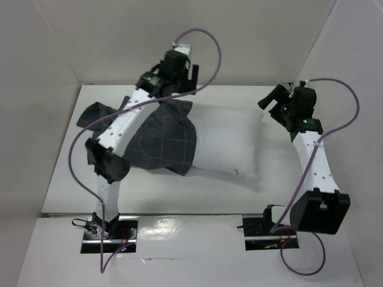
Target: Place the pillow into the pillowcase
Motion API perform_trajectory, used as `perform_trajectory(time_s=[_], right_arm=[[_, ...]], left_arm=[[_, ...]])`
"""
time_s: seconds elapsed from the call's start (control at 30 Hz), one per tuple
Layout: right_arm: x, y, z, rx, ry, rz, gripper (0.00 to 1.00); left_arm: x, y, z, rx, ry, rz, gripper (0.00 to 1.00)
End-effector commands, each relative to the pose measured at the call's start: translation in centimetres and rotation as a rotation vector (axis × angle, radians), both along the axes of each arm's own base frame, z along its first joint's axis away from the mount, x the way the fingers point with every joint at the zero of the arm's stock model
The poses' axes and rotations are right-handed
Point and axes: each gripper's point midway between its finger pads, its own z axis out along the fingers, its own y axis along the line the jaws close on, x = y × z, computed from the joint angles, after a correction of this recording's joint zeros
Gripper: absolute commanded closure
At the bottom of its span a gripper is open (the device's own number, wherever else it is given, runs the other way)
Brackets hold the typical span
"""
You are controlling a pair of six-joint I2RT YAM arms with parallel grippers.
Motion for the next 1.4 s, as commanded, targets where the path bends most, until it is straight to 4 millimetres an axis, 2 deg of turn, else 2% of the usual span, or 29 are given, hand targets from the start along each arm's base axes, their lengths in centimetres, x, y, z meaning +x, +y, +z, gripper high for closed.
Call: perform_trajectory(time_s=[0.0,0.13,0.17,0.23,0.27,0.3,0.33,0.43,0.5,0.53,0.57,0.6,0.63,0.73,0.77,0.8,0.87,0.9,0.93,0.97,1.0,1.03,1.1,1.13,1.17,1.23,1.3,1.33,1.37], right_arm=[[-0.1,0.9,-4.2,0.194,0.085,0.137,0.0],[-0.6,1.0,-7.5,0.242,0.128,0.154,0.0],[-0.8,1.2,-8.7,0.254,0.148,0.164,0.0],[-1.1,2.0,-9.7,0.27,0.17,0.189,0.0],[-1.3,2.0,-10.1,0.272,0.179,0.188,0.0],[-1.4,3.2,-10.8,0.278,0.186,0.225,0.0],[-1.4,3.8,-10.8,0.277,0.189,0.24,0.0],[-1.9,5.8,-11.6,0.265,0.199,0.29,0.07],[-1.9,7.1,-11.9,0.26,0.197,0.326,0.21],[-2.2,7.5,-12.3,0.262,0.208,0.336,0.27],[-2.3,7.9,-12.3,0.261,0.21,0.345,0.33],[-2.3,7.9,-12.7,0.262,0.219,0.344,0.39],[-2.3,8.2,-12.7,0.256,0.22,0.348,0.54],[-2.2,8.6,-12.5,0.233,0.212,0.355,0.83],[-2.3,9.0,-12.5,0.232,0.214,0.367,0.98],[-2.4,9.9,-12.0,0.227,0.198,0.392,1.0],[-2.7,11.4,-11.4,0.219,0.177,0.436,1.0],[-2.9,12.1,-11.6,0.204,0.18,0.446,1.0],[-3.7,13.9,-11.2,0.189,0.172,0.489,1.0],[-4.0,14.6,-11.5,0.191,0.178,0.499,1.0],[-4.3,15.4,-10.9,0.212,0.163,0.507,1.0],[-4.5,16.8,-9.9,0.23,0.116,0.548,1.0],[-4.8,19.2,-7.6,0.277,0.038,0.618,1.0],[-4.8,21.3,-6.4,0.286,0.012,0.668,1.0],[-4.1,22.5,-3.0,0.289,-0.065,0.702,1.0],[-4.0,23.2,-0.6,0.253,-0.106,0.716,1.0],[-4.6,22.1,1.1,0.237,-0.139,0.67,1.0],[-5.3,20.5,2.3,0.232,-0.179,0.633,1.0],[-5.6,19.6,0.7,0.223,-0.154,0.601,1.0]], left_arm=[[0.6,-2.6,-7.6,0.181,0.145,-0.032,0.05],[0.9,-3.2,-11.3,0.247,0.202,-0.036,0.07],[0.9,-2.9,-12.5,0.275,0.228,-0.026,0.1],[0.7,-2.6,-13.2,0.29,0.251,-0.012,0.17],[0.7,-2.6,-13.2,0.283,0.252,-0.006,0.22],[0.7,-2.4,-13.2,0.288,0.249,0.001,0.3],[0.6,-2.4,-13.6,0.294,0.257,0.001,0.43],[0.5,-2.3,-12.9,0.286,0.246,0.001,0.64],[0.3,-2.3,-11.4,0.262,0.224,-0.006,0.73],[0.2,-2.6,-11.5,0.255,0.228,-0.017,0.79],[0.1,-2.4,-10.9,0.256,0.218,-0.022,0.93],[0.4,-1.9,-11.0,0.248,0.223,-0.017,1.0],[0.8,-1.5,-10.6,0.236,0.219,-0.01,1.0],[0.5,-1.0,-8.6,0.146,0.208,-0.016,1.0],[0.1,-2.4,-7.6,0.08,0.201,-0.078,1.0],[-0.1,-2.7,-7.1,0.047,0.197,-0.11,1.0],[-1.4,-4.7,-4.4,-0.052,0.156,-0.227,1.0],[-2.6,-7.3,-2.9,-0.158,0.152,-0.361,1.0],[-3.2,-8.6,-2.3,-0.209,0.157,-0.426,1.0],[-3.9,-9.6,-1.3,-0.259,0.157,-0.482,1.0],[-5.2,-11.6,-1.1,-0.328,0.196,-0.565,1.0],[-6.1,-13.5,0.1,-0.367,0.173,-0.62,1.0],[-7.3,-16.6,0.2,-0.419,0.177,-0.707,1.0],[-9.9,-19.5,0.7,-0.46,0.2,-0.803,1.0],[-11.0,-20.9,1.1,-0.474,0.195,-0.864,1.0],[-12.7,-22.5,1.7,-0.495,0.21,-0.938,1.0],[-13.1,-22.0,3.0,-0.512,0.188,-0.929,1.0],[-13.7,-21.2,3.4,-0.509,0.181,-0.913,1.0],[-13.7,-20.9,3.5,-0.515,0.176,-0.899,1.0]])
